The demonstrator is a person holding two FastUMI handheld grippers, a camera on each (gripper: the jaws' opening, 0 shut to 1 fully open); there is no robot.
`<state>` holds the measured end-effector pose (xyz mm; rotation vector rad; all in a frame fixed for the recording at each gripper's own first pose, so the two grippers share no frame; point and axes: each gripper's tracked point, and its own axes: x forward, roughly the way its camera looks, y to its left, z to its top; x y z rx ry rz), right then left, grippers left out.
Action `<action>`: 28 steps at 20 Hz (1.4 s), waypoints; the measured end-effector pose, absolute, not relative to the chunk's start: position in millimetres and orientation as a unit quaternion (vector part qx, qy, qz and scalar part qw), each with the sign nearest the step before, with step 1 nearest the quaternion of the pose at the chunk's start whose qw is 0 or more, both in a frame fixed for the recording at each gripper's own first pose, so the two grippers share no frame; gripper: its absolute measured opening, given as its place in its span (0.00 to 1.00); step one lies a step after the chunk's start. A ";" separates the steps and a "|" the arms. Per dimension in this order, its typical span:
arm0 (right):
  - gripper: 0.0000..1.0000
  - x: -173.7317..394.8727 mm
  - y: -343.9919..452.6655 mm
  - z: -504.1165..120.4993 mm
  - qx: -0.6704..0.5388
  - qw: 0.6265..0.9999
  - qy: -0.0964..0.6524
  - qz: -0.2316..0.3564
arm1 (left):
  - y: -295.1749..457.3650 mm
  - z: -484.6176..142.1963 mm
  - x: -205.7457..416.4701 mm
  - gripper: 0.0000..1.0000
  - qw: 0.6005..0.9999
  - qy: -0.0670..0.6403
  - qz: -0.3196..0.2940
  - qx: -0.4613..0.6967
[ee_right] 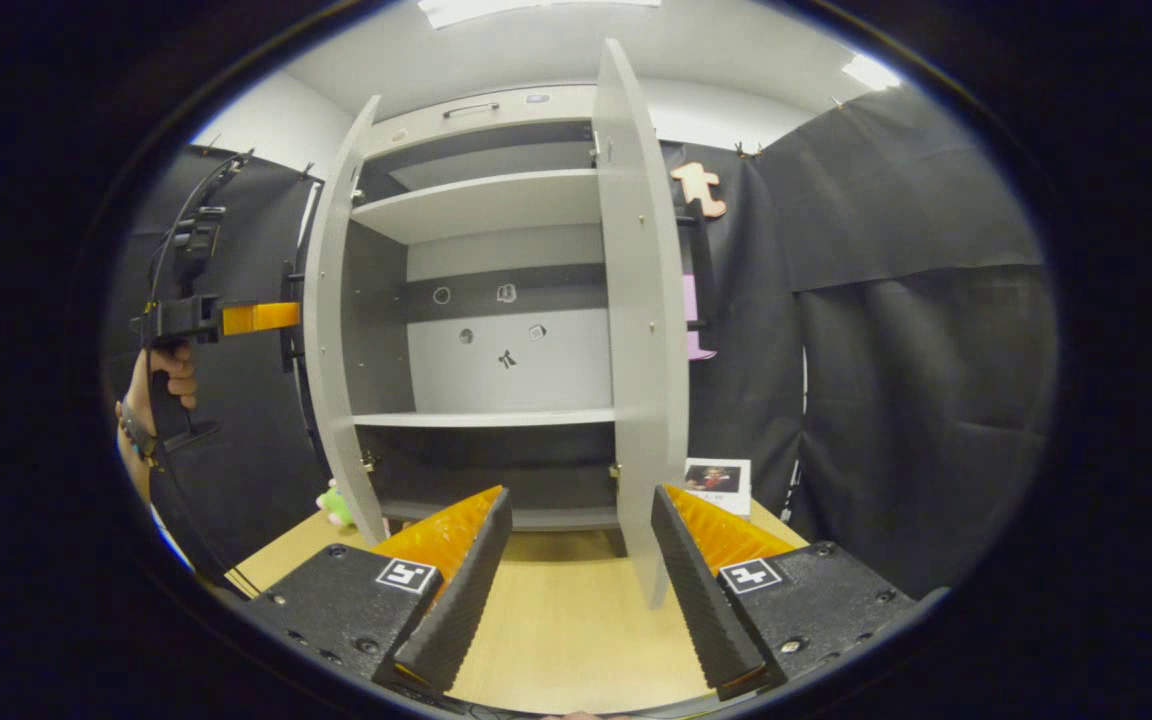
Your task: Open the right door of the double-door shoe cabinet with the right hand, and open the left door with the left hand.
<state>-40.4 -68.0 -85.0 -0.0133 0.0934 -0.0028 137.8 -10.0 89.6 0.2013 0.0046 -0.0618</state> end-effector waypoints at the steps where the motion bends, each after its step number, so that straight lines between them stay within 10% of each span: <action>1: 0.89 -39.2 -63.6 -85.1 -0.007 0.999 0.048 0.005 | -2.0 90.4 132.7 0.07 0.994 0.003 -0.028 0.106; 13: 0.88 -27.3 -44.6 -98.7 -0.018 0.997 0.071 0.031 | 88.1 99.0 108.7 0.05 0.988 0.004 0.056 0.143; 28: 0.88 -35.4 -36.5 -97.1 -0.008 0.997 0.070 0.030 | 114.5 93.6 98.0 0.03 0.991 0.022 0.011 0.133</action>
